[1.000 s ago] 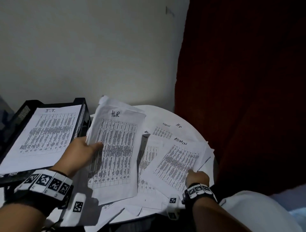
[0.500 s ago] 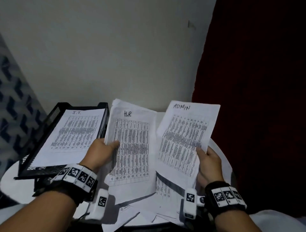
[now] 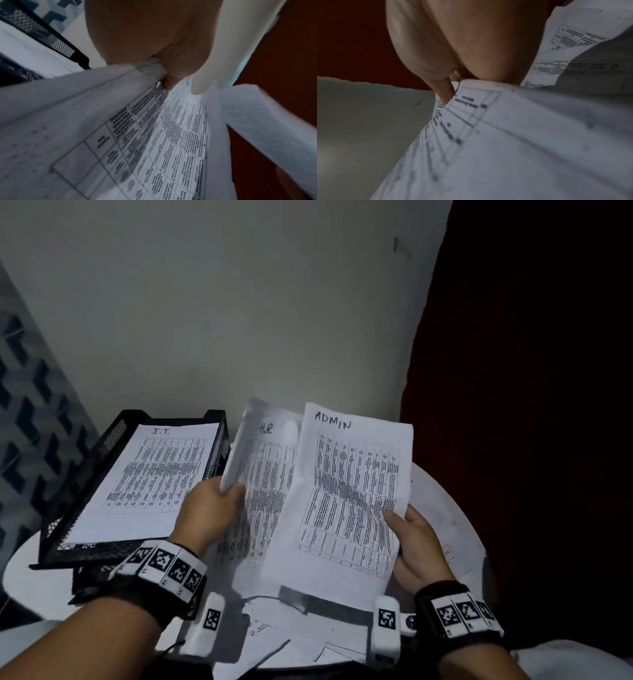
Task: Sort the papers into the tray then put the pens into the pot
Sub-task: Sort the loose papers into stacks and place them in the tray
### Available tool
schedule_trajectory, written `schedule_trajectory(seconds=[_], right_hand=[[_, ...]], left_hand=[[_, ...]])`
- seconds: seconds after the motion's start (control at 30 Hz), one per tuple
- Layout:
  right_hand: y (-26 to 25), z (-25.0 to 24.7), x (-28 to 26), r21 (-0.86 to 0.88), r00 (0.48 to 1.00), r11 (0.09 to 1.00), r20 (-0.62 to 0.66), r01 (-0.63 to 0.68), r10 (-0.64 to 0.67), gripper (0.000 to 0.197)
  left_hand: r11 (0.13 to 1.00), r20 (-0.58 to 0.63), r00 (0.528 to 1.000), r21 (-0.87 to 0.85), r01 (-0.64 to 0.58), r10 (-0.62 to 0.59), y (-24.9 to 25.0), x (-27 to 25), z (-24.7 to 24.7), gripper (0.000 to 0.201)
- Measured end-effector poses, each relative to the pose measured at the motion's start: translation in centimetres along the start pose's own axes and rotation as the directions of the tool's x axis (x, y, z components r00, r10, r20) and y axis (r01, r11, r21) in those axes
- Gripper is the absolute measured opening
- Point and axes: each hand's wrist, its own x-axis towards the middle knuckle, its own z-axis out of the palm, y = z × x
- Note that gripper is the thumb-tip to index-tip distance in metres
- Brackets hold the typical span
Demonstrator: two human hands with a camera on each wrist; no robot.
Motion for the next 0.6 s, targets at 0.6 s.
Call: schedule_trajectory(seconds=[0.6], right_hand=[[5.7, 3.0, 0.2, -0.204, 0.998, 0.977, -0.005, -0.067, 0.067, 0.02]], left_hand=[[0.781, 0.423, 0.903, -0.536, 0.322, -0.082, 0.9, -0.9, 1.2, 0.066]])
